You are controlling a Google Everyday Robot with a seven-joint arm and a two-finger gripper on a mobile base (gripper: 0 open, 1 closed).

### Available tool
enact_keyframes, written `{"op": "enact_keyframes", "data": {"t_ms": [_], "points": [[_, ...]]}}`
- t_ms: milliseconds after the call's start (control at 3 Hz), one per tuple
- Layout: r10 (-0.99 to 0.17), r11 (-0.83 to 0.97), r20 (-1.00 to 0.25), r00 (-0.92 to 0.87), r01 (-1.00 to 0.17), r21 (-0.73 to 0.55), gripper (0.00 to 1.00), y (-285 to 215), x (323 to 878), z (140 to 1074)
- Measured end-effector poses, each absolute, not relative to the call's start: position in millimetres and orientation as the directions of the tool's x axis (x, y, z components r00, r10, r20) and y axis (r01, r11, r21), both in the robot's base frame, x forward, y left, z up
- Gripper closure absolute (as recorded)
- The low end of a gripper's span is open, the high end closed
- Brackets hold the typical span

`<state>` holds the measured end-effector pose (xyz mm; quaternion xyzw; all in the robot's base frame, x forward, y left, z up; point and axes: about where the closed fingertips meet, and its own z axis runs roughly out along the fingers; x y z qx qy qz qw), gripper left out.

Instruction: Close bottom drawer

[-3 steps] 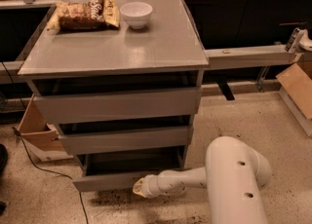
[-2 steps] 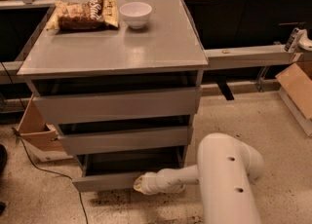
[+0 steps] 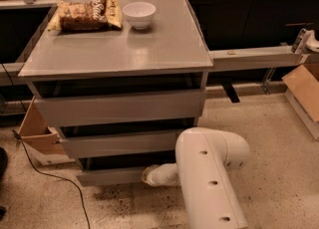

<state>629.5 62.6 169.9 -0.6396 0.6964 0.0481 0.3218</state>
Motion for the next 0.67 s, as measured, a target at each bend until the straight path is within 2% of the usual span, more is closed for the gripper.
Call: {"op": "enact_keyframes", "data": {"t_ms": [667], "points": [[-0.866, 0.214, -0.5, 0.028, -0.882, -0.419, 1.0, 36.8, 659.5, 169.7]]}}
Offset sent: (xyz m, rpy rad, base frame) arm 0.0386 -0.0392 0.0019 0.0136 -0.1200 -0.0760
